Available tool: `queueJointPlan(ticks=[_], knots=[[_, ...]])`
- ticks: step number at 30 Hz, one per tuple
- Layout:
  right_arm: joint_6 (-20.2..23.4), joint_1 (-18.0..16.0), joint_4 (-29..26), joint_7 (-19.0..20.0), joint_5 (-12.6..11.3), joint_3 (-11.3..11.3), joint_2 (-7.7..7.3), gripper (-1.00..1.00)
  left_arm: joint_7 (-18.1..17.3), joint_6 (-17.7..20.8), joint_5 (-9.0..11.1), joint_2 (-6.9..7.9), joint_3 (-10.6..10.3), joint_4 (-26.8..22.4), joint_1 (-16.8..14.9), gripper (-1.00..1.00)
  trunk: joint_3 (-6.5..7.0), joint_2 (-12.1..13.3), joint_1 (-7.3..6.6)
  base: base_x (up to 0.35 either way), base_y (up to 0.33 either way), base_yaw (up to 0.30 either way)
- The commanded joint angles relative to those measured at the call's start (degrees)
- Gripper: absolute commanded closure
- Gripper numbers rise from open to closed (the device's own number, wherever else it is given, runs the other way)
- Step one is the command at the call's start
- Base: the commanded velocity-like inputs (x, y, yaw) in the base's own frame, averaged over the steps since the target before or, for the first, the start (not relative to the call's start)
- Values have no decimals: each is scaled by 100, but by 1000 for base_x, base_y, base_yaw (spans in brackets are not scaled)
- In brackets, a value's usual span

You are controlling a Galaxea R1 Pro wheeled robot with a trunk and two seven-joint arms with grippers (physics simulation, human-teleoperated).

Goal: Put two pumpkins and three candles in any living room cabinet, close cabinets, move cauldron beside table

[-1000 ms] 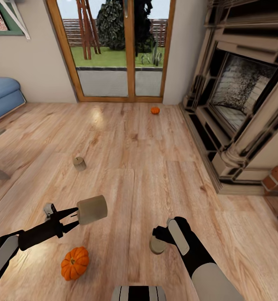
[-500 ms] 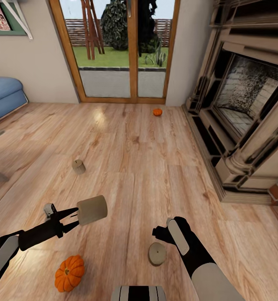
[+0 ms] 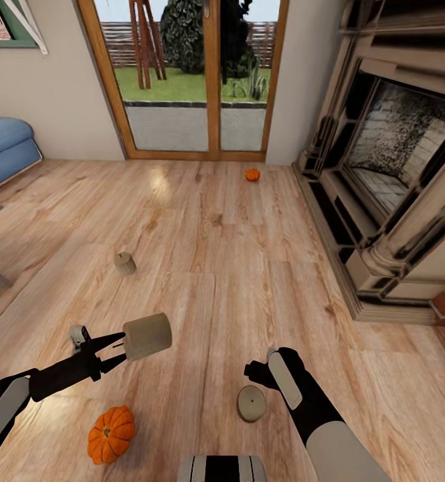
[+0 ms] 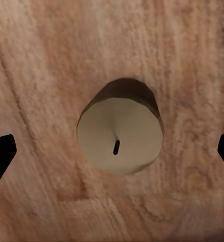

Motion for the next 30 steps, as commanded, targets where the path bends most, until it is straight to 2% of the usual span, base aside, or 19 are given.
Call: queueJointPlan(ticks=[1,7,12,19,30], knots=[[-6,0,1,3,2,0,0,-100,3,2,6,1,3,-1,0,100,0,0,0,0,0,0],[-11,0,-8,7,5,7,0,-100,0,2,6,3,1,-1,-2,100,0,0,0,0,0,0],[-16,0,-28,7,12,39,8,-100,-1,2,6,3,2,-1,0,100,-111,-7,13,0,0,0],[-97,0,-33,6,7,416,9,-100,0,2,6,3,1,-1,0,100,-266,-16,31,0,0,163],[-103,0,-34,7,-6,449,6,-100,2,2,6,3,2,-1,0,100,-510,-31,59,0,0,31]])
